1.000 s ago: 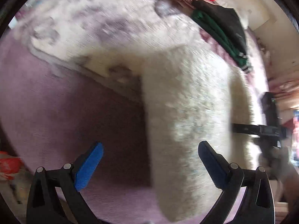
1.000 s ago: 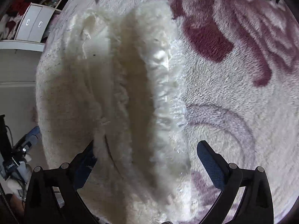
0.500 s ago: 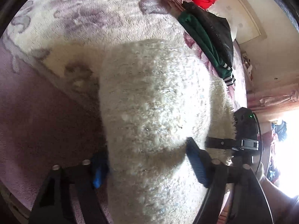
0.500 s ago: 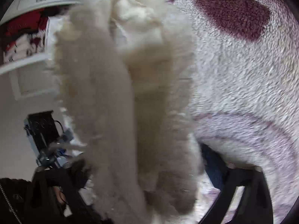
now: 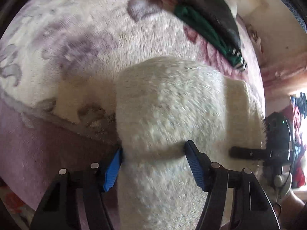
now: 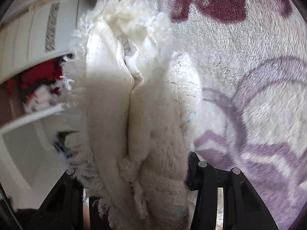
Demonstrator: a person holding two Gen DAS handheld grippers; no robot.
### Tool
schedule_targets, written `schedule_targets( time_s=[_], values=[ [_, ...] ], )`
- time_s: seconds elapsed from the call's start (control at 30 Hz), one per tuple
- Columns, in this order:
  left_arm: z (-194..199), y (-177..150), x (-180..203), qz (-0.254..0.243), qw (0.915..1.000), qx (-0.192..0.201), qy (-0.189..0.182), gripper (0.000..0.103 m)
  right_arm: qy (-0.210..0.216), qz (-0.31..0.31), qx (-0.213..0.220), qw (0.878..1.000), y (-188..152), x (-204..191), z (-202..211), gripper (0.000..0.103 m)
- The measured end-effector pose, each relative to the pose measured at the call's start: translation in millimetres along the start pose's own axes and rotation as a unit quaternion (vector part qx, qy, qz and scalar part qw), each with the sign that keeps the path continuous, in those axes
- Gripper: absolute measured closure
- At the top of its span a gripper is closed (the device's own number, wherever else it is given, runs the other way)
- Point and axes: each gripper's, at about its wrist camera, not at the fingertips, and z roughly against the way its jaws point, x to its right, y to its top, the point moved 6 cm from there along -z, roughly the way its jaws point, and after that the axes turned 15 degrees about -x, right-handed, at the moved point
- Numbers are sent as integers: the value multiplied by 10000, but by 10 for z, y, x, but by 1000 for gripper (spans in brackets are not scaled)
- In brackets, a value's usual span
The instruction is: Fold large clothes
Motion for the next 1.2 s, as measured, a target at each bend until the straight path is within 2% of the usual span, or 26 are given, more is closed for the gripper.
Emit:
schedule_targets(
  time_s=[0.03, 0.1, 0.13, 0.17, 0.23, 0.3, 0.37, 0.4, 0.43, 0.53, 0.67, 0.77, 0.83, 0.93, 1.0, 1.07, 1.1, 1.17, 1.2],
  values=[
    [-90, 22, -35, -22, 9998, -167, -129, 36, -502, 87, -145, 9986, 46, 44, -77, 26],
    [-169, 44, -49, -114, 9986, -305, -424, 27, -1227, 115, -368, 9917, 109, 219, -194, 12],
    [-188, 60, -47, -164, 9980, -315, -516, 27, -1251, 145, -376, 9913, 134, 282, -218, 3],
    [-203, 77, -45, -217, 9976, -320, -573, 26, -1150, 121, -385, 9925, 161, 352, -240, 0],
    [-210, 107, -53, -235, 9971, -271, -670, 26, -469, -50, -519, 9975, 211, 463, -320, 0],
    [-186, 119, -28, -211, 9968, -205, -743, 29, -127, -61, -408, 9991, 267, 463, -367, 0],
    [-98, 102, 6, -260, 9977, -84, -626, 32, 249, -99, -271, 9993, 293, 370, -384, 37],
    [-59, 105, 21, -275, 9979, -66, -583, 35, 435, -225, -178, 9986, 292, 312, -401, 42],
    [-25, 111, 30, -275, 9979, -60, -588, 35, 394, -294, -48, 9988, 276, 258, -408, 48],
    [110, 154, 51, -298, 9977, -78, -609, 40, 583, -571, 218, 9964, 190, 95, -391, 53],
    [421, 396, 207, -657, 9961, -14, -584, 44, 824, -751, 572, 9921, 48, -156, -240, 54],
    [595, 698, 357, -965, 9933, 7, -633, 46, 931, -763, 922, 9884, 208, -468, 40, 55],
    [631, 886, 447, -1209, 9905, 29, -654, 60, 862, -681, 1153, 9872, 317, -626, 181, 55],
    [503, 1141, 550, -1424, 9868, -149, -753, 63, 865, -915, 1355, 9828, 549, -543, 259, 55],
    [263, 1272, 487, -1374, 9889, -371, -423, 63, 680, -989, 1373, 9832, 710, -444, 240, 56],
    [123, 1306, 394, -1302, 9894, -507, -386, 63, 772, -1142, 1310, 9817, 863, -242, 202, 55],
    [71, 1317, 333, -1203, 9905, -555, -375, 63, 646, -1205, 1265, 9825, 916, -102, 192, 53],
    [21, 1299, 246, -1067, 9918, -523, -470, 62, 621, -1249, 1093, 9842, 939, 117, 170, 40],
    [-10, 1281, 226, -1045, 9914, -548, -569, 60, 615, -1297, 977, 9848, 950, 233, 143, 28]
  ],
)
